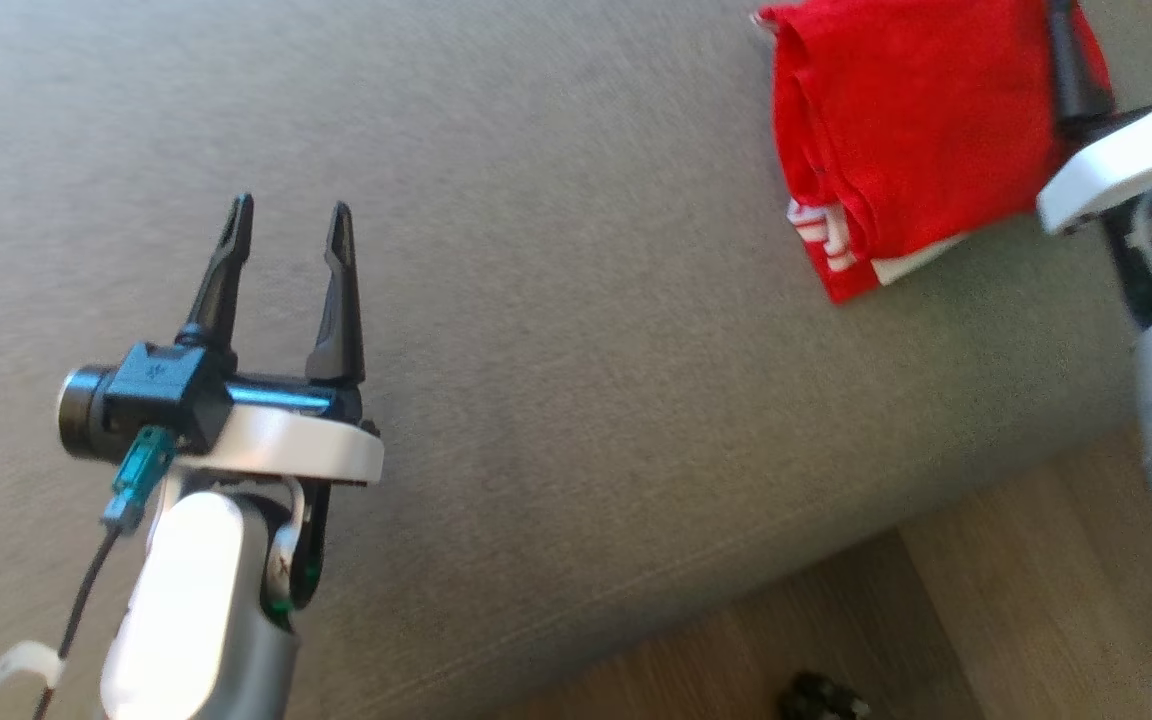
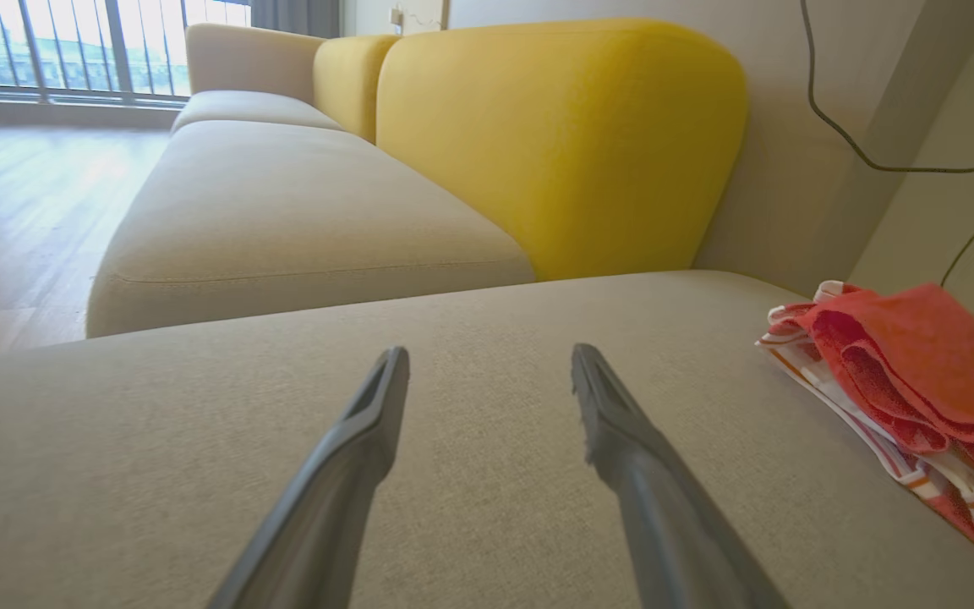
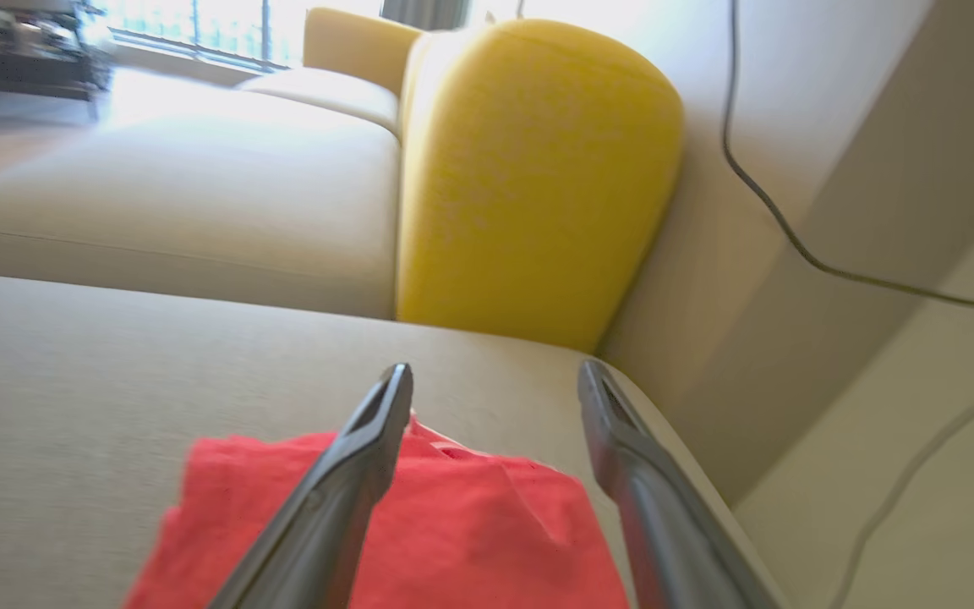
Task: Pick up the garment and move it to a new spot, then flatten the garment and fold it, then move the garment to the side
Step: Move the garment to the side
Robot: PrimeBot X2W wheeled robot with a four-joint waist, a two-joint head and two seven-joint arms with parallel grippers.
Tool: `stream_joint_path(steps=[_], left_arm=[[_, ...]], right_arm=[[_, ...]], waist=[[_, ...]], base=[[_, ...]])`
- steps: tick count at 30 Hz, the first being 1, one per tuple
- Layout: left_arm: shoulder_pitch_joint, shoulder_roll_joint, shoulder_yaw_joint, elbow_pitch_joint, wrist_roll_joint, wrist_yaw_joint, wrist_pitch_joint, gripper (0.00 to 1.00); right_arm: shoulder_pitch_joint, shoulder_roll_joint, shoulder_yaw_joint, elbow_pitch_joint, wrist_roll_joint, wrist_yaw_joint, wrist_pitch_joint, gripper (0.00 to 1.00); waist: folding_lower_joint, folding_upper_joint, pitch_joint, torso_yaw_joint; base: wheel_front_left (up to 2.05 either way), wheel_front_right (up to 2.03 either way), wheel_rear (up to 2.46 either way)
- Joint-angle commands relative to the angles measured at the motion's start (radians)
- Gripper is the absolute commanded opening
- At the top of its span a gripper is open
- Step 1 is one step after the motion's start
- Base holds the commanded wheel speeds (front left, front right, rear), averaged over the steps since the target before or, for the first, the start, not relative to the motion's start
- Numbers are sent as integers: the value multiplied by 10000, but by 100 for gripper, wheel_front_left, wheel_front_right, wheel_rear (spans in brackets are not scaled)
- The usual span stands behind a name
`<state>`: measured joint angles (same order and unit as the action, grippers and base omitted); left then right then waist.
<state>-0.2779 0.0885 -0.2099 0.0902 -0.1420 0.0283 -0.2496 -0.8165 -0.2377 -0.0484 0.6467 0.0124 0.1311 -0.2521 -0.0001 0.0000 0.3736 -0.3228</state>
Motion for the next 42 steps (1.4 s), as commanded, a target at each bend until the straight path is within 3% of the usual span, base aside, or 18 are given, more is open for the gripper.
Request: stream_joint_path(steps=[1,8,14,21,26,30,42], left_arm=[[-46,6,330,-382,-59,86,-114,100],[799,-242,701,-835,-369,192,-119,100],[1643,-337,792,-972,-432,212,-121,100],[2270,-376,718,-935,-717,26,-121,100],[2621,-380,687,-863,-925,72,-121,100],[2820,-381,805,-847,-957,113,-121,100],[3150,-382,1207,-1152,-1034,133,-122,100]], right_arm=[[270,60,317,-470,124,-4,-11,100],[1801,260,1240,-2347,794,-4,151,100],[3496,963,1007,-3470,1119,-4,215,100],[5080,1709,221,-4203,640,-4,29,100],[5987,1862,8,-4419,627,-4,-55,100],[6502,1870,15,-4421,1291,-4,-83,100],[6833,1873,223,-4735,1682,-4,-95,100]], waist=[[1,0,-674,625],[1,0,-1861,1807],[1,0,-2505,2642],[1,0,-3031,3380],[1,0,-3377,3669],[1,0,-3557,3767],[1,0,-3563,3734]], base=[[0,0,0],[0,0,0],[0,0,0],[0,0,0],[0,0,0],[0,0,0],[0,0,0]])
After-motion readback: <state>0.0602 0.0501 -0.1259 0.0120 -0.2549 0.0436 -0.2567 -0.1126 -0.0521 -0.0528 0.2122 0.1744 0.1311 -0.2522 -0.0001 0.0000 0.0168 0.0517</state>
